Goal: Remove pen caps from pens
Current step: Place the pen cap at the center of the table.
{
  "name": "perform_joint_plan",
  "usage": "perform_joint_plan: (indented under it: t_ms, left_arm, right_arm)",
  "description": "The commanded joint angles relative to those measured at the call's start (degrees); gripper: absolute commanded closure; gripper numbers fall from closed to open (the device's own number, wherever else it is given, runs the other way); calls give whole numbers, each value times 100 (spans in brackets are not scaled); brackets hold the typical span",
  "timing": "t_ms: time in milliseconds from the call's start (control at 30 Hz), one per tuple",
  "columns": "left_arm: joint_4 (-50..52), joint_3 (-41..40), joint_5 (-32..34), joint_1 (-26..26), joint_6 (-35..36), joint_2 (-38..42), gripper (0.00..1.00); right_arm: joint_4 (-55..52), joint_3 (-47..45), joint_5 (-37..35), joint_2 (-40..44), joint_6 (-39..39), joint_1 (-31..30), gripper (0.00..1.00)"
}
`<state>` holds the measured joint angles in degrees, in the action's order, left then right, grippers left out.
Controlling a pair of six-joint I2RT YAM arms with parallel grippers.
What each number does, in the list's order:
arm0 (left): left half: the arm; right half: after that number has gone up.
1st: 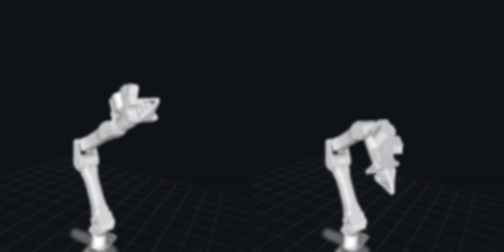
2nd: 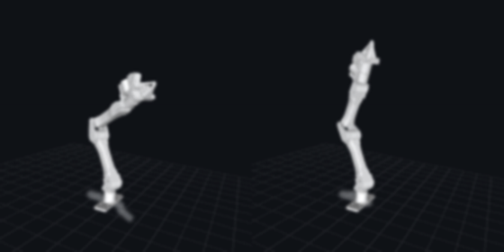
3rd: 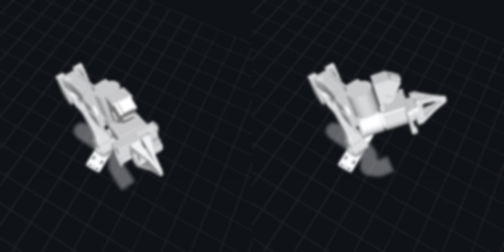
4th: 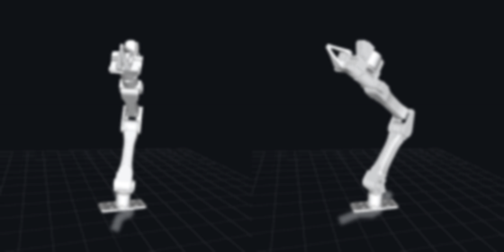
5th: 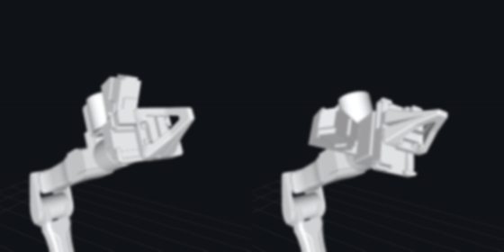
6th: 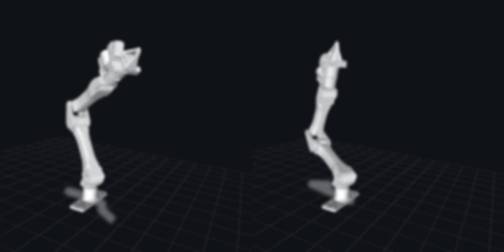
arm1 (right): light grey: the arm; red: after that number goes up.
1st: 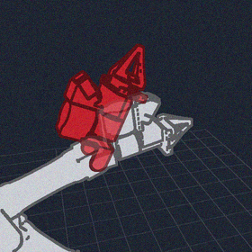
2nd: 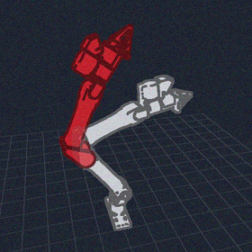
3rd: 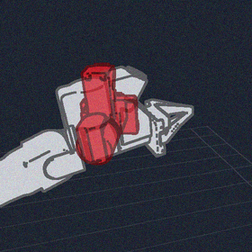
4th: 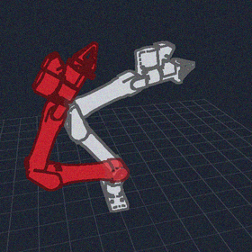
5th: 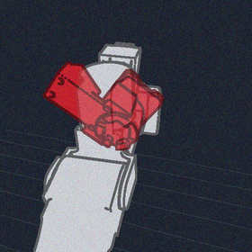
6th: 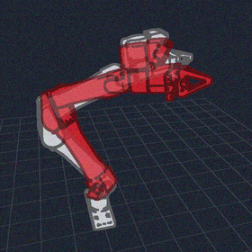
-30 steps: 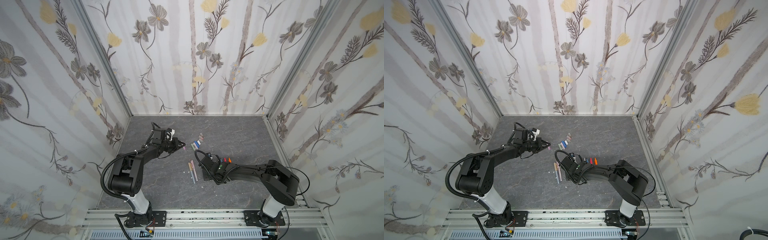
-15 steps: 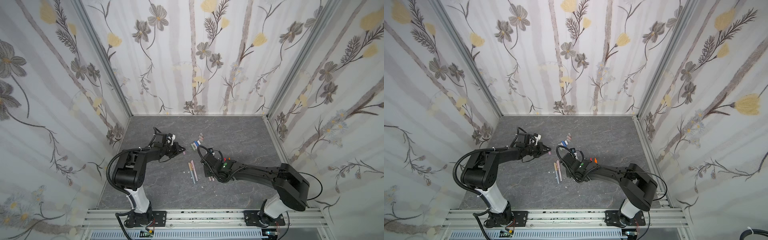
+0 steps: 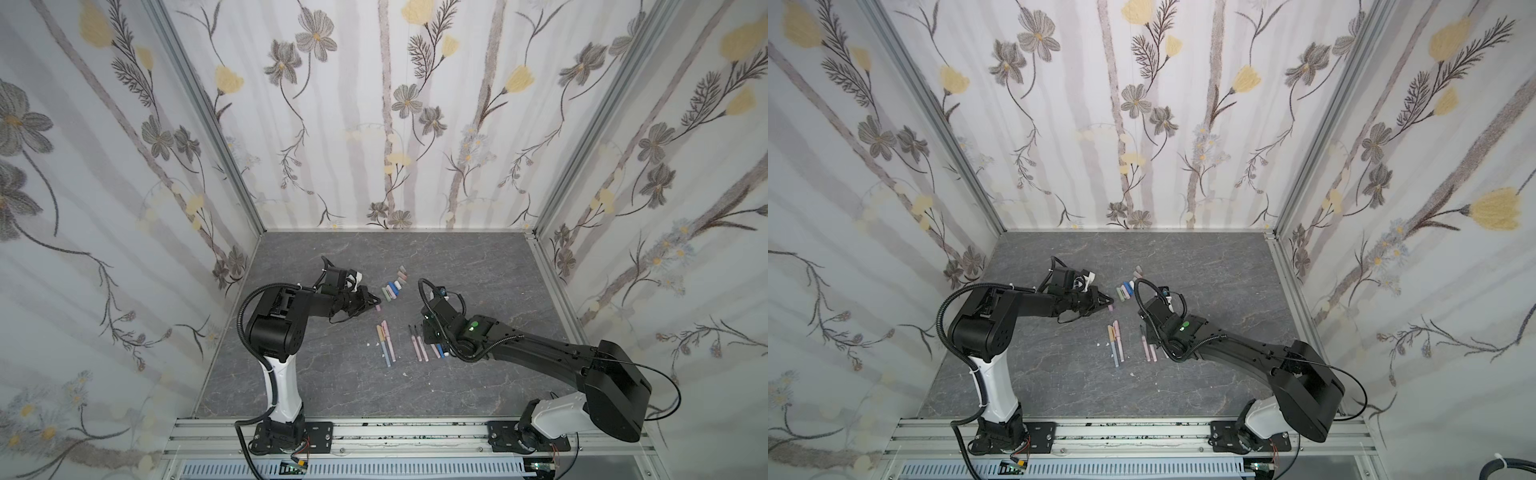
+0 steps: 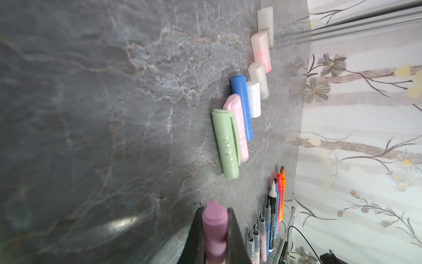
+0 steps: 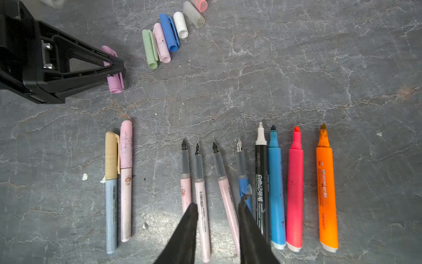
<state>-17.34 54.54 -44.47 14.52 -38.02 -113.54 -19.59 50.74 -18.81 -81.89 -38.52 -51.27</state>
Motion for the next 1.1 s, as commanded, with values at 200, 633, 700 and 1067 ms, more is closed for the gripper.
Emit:
perform_joint_plan:
  t_ms: [200, 633, 700, 1067]
  left_arm:
    - [-226, 185, -61, 23, -149, -169, 78]
    - [-160, 259, -7, 21, -127, -233, 66]
    - [-164, 260, -14, 24, -127, -237, 66]
    - [-221, 225, -102, 24, -288, -44, 66]
  right_arm:
    - [-28, -56, -59, 28, -2, 38, 69]
    - [56, -108, 71, -14, -7, 38, 69]
    - [136, -138, 114, -11, -7, 38, 69]
    - [569, 116, 479, -277, 156, 30, 68]
